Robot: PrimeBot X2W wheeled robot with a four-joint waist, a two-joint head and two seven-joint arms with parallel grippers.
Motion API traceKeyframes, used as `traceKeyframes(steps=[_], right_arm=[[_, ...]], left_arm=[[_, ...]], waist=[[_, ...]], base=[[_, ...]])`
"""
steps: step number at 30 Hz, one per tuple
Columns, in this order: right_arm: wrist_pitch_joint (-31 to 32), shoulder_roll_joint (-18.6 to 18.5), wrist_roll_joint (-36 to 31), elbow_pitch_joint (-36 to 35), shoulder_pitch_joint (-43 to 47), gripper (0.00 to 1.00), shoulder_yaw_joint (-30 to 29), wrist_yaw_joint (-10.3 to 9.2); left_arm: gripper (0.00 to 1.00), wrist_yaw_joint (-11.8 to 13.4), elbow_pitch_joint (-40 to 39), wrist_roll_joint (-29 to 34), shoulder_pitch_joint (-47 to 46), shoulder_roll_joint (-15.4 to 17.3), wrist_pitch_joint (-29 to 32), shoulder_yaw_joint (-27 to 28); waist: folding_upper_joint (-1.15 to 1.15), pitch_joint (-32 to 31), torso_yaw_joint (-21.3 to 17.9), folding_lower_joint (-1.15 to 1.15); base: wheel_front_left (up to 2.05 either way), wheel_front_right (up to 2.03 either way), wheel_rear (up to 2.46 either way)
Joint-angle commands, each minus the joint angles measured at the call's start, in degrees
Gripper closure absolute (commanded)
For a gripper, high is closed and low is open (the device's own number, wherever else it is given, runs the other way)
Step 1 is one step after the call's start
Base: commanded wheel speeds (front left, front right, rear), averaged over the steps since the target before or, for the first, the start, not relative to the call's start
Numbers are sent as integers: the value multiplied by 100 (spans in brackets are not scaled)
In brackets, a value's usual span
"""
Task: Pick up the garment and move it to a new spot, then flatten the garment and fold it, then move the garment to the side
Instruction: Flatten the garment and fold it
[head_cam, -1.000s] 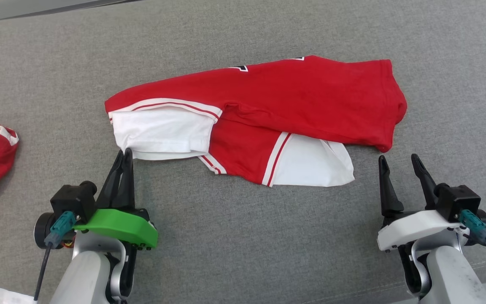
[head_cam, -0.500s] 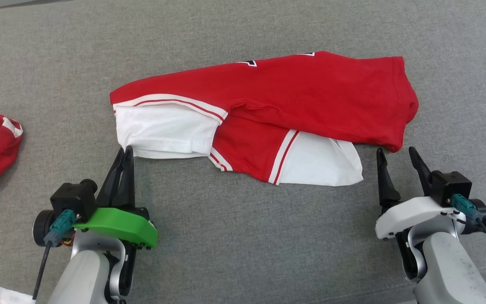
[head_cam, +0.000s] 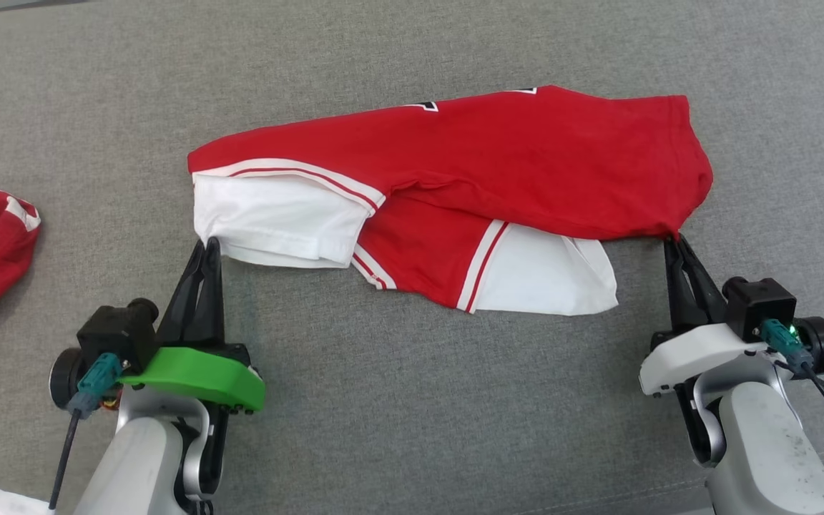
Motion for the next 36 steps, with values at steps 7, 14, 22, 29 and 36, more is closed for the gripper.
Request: traceKeyframes(steps=[7,14,22,29,36], right_arm=[[-1,-343,-373,-992,-23,100,-211,-10],[-1,-1080,-534,-1703,-733,100,-197,-10],[166,-2157,-266,-1390,-2771,100,518,-10],[569,-2590,-26,-307,-5237,100,1647,-11],[250,-2607,-458,823,-7366,100,1934,-11]], left_arm=[[100,-351,-988,-512,-517,158,-90,346],[100,-351,-2239,-359,-1664,749,521,654],[100,-584,-1919,-97,-4047,1254,1748,503],[100,-931,-358,581,-6516,1627,2125,61],[100,-1021,1209,1598,-8806,1570,1000,-503]], waist=[[0,-78,18,0],[0,-16,-49,0],[0,466,-144,0],[0,1221,-303,0],[0,1899,-328,0]], base=[[0,0,0],[0,0,0],[0,0,0],[0,0,0],[0,0,0]])
